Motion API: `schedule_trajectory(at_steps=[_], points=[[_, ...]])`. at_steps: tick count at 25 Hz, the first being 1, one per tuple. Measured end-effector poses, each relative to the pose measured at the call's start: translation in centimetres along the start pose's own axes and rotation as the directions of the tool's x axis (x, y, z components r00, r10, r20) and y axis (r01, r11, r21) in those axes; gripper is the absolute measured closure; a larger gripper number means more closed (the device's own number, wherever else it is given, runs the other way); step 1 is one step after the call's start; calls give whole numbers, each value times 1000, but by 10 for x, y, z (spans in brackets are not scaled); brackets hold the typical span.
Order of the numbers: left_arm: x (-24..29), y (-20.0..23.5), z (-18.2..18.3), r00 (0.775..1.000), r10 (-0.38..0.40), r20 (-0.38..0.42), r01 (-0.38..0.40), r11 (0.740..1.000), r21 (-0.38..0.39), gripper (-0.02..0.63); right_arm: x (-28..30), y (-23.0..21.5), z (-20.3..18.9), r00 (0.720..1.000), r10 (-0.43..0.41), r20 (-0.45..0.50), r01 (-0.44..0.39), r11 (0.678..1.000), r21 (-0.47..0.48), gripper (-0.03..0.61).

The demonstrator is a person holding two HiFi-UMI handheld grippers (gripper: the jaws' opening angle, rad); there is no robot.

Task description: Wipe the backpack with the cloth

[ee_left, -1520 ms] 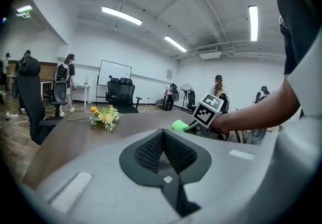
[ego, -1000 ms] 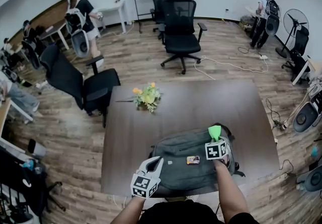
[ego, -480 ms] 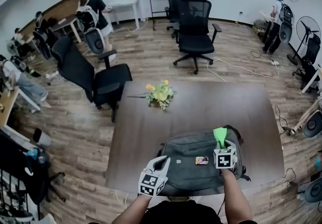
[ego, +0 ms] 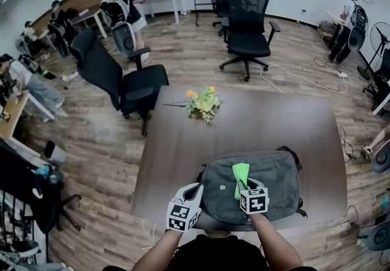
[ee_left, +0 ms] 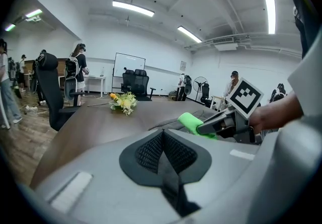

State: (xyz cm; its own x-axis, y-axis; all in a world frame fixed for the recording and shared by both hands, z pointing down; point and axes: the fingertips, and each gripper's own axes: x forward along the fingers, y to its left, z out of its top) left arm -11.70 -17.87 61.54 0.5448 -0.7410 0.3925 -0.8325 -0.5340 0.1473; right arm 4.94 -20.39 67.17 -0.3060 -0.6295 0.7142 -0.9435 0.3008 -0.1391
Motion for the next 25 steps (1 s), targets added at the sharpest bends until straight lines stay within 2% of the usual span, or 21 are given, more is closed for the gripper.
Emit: schedule_trajectory(at_steps=[6,11,18,25], points=[[-19,15,-2,998,55,15,-54,998,-26,595,19,58,-5,993,113,-15,-113,993,-14,485],[-36,25,-13,996,94,2,-94,994,-54,595,39,90,-11,985,165,-44,-166,986,-27,485],[-55,35,-26,992,123,-13,-123,990,-69,595,56,109,-17,983,168,-69,-172,983,-68,485],[-60,38,-35,991,125,-36,-127,989,-69,595,58,93,-16,989,138,-51,-140,989,-39,485]])
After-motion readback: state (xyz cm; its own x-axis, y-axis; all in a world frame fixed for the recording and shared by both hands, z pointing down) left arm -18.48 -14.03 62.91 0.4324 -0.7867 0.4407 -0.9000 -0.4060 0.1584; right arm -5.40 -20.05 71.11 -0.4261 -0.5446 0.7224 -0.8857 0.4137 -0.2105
